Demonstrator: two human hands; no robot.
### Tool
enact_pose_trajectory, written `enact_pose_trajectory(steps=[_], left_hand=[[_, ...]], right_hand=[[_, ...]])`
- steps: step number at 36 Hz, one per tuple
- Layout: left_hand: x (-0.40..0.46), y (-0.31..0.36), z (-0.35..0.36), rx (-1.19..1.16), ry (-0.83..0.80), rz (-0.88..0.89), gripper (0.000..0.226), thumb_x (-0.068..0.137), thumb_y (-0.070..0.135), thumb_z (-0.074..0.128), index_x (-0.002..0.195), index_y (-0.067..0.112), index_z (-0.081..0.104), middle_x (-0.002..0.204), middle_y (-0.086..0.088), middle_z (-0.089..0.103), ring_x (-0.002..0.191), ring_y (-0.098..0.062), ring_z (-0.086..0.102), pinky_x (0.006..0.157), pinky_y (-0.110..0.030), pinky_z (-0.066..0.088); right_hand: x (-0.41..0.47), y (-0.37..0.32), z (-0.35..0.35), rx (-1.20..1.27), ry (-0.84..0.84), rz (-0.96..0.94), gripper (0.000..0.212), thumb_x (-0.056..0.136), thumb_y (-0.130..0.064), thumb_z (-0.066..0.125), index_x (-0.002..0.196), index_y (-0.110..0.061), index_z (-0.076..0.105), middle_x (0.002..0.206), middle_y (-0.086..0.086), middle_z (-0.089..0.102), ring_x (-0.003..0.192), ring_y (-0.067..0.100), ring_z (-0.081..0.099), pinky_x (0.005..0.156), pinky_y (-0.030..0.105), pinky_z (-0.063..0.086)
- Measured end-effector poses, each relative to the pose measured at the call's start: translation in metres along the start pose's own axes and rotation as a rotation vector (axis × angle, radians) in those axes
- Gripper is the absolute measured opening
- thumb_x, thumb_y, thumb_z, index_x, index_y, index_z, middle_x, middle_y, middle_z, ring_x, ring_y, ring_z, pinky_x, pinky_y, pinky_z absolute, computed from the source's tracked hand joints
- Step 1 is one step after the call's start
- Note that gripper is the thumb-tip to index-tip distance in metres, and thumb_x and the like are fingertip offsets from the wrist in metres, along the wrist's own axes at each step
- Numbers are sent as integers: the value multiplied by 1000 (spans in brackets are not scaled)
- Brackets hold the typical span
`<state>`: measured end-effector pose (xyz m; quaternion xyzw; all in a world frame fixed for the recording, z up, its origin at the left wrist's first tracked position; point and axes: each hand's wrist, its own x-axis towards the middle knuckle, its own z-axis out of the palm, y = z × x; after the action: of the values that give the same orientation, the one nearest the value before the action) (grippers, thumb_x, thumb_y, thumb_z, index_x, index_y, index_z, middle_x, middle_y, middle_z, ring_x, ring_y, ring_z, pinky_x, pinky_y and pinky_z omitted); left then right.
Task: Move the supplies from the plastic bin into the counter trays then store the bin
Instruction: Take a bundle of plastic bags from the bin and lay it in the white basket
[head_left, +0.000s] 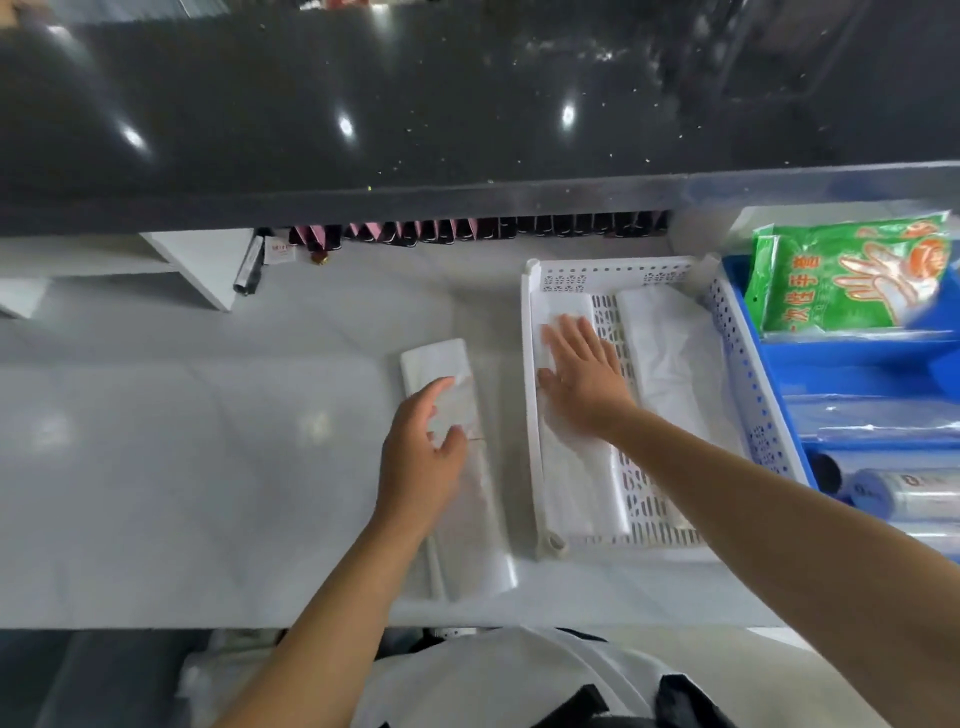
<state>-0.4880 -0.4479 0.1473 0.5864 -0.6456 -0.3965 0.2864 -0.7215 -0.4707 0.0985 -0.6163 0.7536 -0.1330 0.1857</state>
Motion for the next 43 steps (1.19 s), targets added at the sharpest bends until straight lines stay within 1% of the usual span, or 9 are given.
enact_pose_trajectory(steps=[6,9,12,16,21,27,30,37,43], left_hand=[[-4,-25,-13,-253,-99,-502,81,86,14,68,153,24,25,145,-7,47,113,-22,55,92,-31,42],[3,-27,-11,-343,-115,-556,84,83,8,70,153,18,26,140,-11,53,118,-28,59,102,-41,48],[14,-25,-9,-441,-154,-646,55,77,1,71,128,9,50,118,-18,67,95,-29,68,78,-38,55],[12,-23,-2,-311,-151,-488,35,73,-4,69,107,5,64,107,-18,73,92,-31,70,83,-45,57],[3,-26,12,-345,-276,-409,74,75,-1,67,138,27,42,112,-1,71,96,-22,70,87,-46,59],[13,-24,10,-469,-348,-492,65,77,-14,64,132,17,56,94,6,75,80,-12,73,58,-24,56],[19,-20,-9,-481,-322,-475,64,80,-15,63,137,14,55,96,0,76,79,-17,74,63,-29,56],[10,14,-73,-605,-278,-338,59,88,-4,61,137,29,55,105,2,78,84,-17,75,57,-25,54],[-13,80,-55,-796,-475,-179,57,81,15,66,132,39,59,122,-2,72,98,-17,69,72,-28,54]], right_hand=[[-74,-40,-32,310,126,70,59,96,-49,47,149,-26,36,159,-1,31,148,20,21,120,48,19],[-117,-59,-19,213,-17,117,69,94,-56,44,154,-27,25,162,-2,21,150,20,13,121,50,15],[-134,-69,2,93,-54,159,66,98,-52,36,155,-24,18,164,-3,15,151,19,4,122,45,3],[-133,-72,10,85,49,177,58,101,-46,32,153,-21,27,161,-3,26,150,17,13,122,43,4],[-135,-67,14,98,108,157,58,99,-47,34,150,-21,34,155,-2,39,148,18,23,122,45,10],[-134,-67,7,179,46,169,74,90,-65,29,151,-24,32,155,-3,39,148,14,20,122,45,7],[-132,-66,-12,502,-31,279,74,86,-69,46,148,-31,37,150,-2,45,142,18,33,121,45,16],[-129,-59,-70,1051,88,273,37,86,-33,72,122,-33,63,111,-6,72,110,12,65,92,32,52],[-121,-54,-108,1455,-169,97,61,78,-24,75,134,-37,55,121,9,68,105,33,68,73,49,59]])
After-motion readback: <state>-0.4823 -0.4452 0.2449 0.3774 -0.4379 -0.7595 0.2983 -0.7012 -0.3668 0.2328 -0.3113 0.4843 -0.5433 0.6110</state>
